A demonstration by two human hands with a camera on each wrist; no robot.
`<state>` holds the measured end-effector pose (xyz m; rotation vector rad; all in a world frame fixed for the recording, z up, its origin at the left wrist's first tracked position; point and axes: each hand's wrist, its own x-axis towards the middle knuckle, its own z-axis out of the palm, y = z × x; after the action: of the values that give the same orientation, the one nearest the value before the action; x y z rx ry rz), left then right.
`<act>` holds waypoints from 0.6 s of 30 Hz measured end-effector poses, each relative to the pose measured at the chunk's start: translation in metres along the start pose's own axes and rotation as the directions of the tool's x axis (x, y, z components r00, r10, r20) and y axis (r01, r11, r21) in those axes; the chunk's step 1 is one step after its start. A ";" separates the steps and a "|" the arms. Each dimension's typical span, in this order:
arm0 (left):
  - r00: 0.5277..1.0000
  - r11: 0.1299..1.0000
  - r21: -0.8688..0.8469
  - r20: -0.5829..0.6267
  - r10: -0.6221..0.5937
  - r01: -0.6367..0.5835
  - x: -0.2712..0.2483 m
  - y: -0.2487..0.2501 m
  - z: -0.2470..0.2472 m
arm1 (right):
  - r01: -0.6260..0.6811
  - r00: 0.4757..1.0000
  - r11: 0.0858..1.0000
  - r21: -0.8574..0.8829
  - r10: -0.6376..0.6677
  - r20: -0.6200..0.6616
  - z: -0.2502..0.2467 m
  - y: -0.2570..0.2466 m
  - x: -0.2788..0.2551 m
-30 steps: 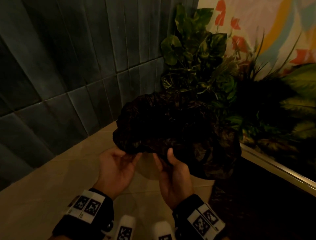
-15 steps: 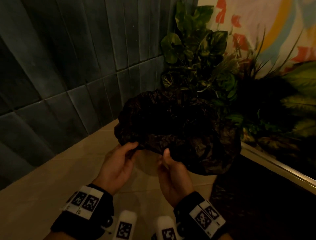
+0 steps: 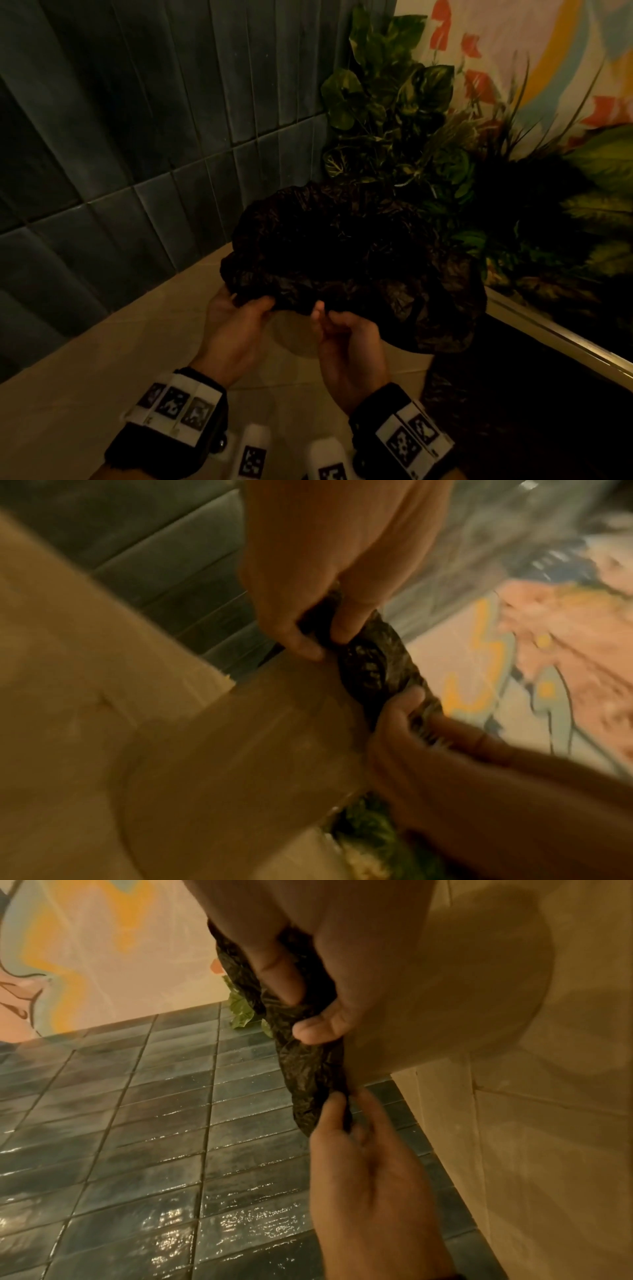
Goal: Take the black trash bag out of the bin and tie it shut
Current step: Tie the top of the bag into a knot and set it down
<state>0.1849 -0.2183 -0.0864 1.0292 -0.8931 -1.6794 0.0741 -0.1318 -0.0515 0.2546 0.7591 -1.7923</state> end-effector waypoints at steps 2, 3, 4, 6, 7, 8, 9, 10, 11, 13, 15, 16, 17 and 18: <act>0.974 0.944 0.274 -0.079 0.213 -0.185 0.002 -0.003 -0.006 | 0.008 1.000 1.000 0.025 -0.008 0.012 0.002 -0.004 -0.003; 0.932 0.876 0.382 -0.085 0.352 -0.296 -0.001 -0.001 -0.007 | 0.014 1.000 1.000 0.025 -0.015 0.017 0.003 -0.004 -0.005; 0.860 0.748 0.518 -0.047 0.509 -0.415 -0.004 0.003 -0.006 | 0.030 0.999 0.999 0.016 -0.030 0.016 0.004 -0.004 -0.004; 0.664 0.272 0.779 0.233 0.710 -0.565 -0.012 0.017 -0.002 | 0.080 0.997 0.997 -0.022 -0.080 -0.004 0.001 -0.003 0.000; 0.576 0.021 0.788 0.430 0.695 -0.615 -0.010 0.024 -0.001 | 0.112 0.993 0.992 -0.054 -0.113 -0.018 -0.001 -0.003 0.001; 0.516 -0.157 0.727 0.606 0.606 -0.669 -0.004 0.029 -0.002 | 0.153 0.987 0.980 -0.126 -0.157 -0.020 -0.004 -0.003 0.002; 0.491 -0.247 0.649 0.726 0.481 -0.719 0.005 0.036 -0.002 | 0.202 0.977 0.947 -0.250 -0.213 -0.017 -0.008 -0.002 0.003; 0.484 -0.284 0.583 0.803 0.348 -0.761 0.014 0.042 -0.003 | 0.255 0.958 0.888 -0.383 -0.285 -0.025 -0.012 -0.001 0.004; 0.482 -0.310 0.533 0.846 0.230 -0.787 0.021 0.050 0.000 | 0.315 0.924 0.819 -0.480 -0.380 -0.042 -0.016 0.000 0.005; 0.466 -0.368 0.451 0.883 0.054 -0.813 0.033 0.063 0.006 | 0.436 0.830 0.718 -0.542 -0.554 -0.067 -0.022 0.000 0.005; 0.426 -0.402 0.357 0.900 -0.095 -0.844 0.043 0.068 0.012 | 0.485 0.820 0.744 -0.460 -0.569 -0.055 -0.021 -0.001 0.001; 0.408 -0.405 0.322 0.901 -0.147 -0.856 0.046 0.069 0.015 | 0.519 0.809 0.720 -0.461 -0.588 -0.009 -0.020 -0.002 -0.001; 0.388 -0.403 0.292 0.904 -0.179 -0.867 0.048 0.069 0.018 | 0.573 0.775 0.646 -0.505 -0.628 0.075 -0.019 -0.001 -0.005; 0.353 -0.392 0.263 0.919 -0.178 -0.882 0.049 0.069 0.019 | 0.651 0.703 0.504 -0.567 -0.681 0.203 -0.020 0.000 -0.008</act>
<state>0.1803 -0.2831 -0.0292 0.2908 -3.0218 0.0843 0.0727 -0.1131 -0.0629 -0.5215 1.5895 -2.1256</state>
